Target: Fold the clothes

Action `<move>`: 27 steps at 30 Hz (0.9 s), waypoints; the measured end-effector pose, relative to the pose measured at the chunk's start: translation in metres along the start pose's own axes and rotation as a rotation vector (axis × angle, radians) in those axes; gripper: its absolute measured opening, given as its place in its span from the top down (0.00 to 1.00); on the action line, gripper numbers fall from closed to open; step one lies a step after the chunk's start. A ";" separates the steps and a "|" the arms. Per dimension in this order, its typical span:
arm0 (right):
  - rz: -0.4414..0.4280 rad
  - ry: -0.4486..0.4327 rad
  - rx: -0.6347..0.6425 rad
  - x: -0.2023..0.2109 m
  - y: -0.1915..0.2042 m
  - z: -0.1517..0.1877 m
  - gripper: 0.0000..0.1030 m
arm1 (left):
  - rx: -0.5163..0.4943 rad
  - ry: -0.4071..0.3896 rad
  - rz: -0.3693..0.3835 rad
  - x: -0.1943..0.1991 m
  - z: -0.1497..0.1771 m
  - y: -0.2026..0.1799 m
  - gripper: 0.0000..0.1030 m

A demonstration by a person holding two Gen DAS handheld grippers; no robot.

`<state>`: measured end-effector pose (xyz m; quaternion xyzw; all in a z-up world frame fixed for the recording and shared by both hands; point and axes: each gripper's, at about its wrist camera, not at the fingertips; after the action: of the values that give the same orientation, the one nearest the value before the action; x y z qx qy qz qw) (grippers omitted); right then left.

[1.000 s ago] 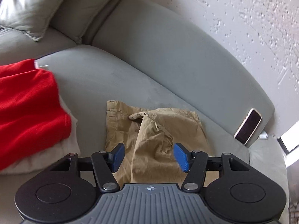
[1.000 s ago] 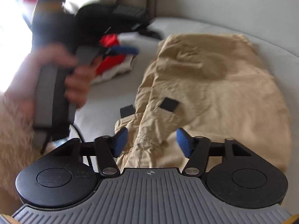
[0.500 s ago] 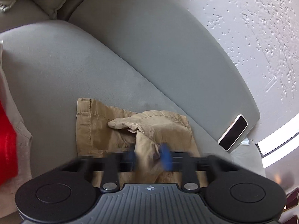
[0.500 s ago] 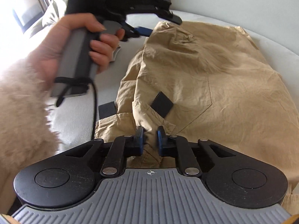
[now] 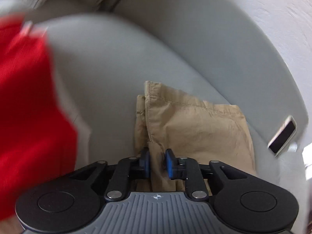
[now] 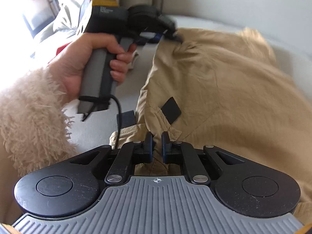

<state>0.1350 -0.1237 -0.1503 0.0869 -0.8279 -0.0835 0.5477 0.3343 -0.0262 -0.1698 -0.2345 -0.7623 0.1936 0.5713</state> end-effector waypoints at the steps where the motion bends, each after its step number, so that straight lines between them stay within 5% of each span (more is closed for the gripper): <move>1: -0.017 0.004 -0.020 0.002 -0.003 -0.001 0.91 | 0.020 -0.004 0.015 0.005 0.000 0.001 0.90; 4: -0.062 0.001 -0.053 0.010 -0.006 0.000 0.92 | -0.052 -0.061 -0.023 0.029 0.003 -0.018 0.91; 8: -0.101 0.036 -0.077 0.013 -0.009 -0.006 0.92 | -0.107 -0.036 -0.148 0.023 0.008 -0.030 0.88; 11: -0.083 0.099 -0.081 0.004 -0.009 -0.008 0.81 | -0.134 -0.011 -0.207 0.016 0.014 -0.035 0.74; 14: -0.120 0.103 -0.076 0.022 -0.009 0.000 0.66 | -0.183 -0.064 -0.281 0.040 0.034 -0.046 0.43; 17: -0.170 0.092 -0.084 0.054 -0.012 0.014 0.56 | -0.219 -0.136 -0.332 0.069 0.063 -0.050 0.39; 22: -0.224 0.055 -0.151 0.116 -0.026 0.060 0.47 | -0.134 -0.284 -0.188 0.131 0.127 -0.053 0.40; 27: -0.195 0.013 -0.292 0.165 -0.054 0.119 0.46 | -0.207 -0.363 -0.106 0.158 0.193 -0.089 0.36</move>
<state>-0.0354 -0.2096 -0.0619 0.0869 -0.7912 -0.2549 0.5491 0.0989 -0.0120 -0.0489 -0.2129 -0.8797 0.1232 0.4070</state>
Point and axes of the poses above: each gripper's, at about its wrist camera, not at the fingertips, and x roughly against the way its jaws point, y to its left, z to its underside, and after that the axes turned 13 degrees about y, right-handed
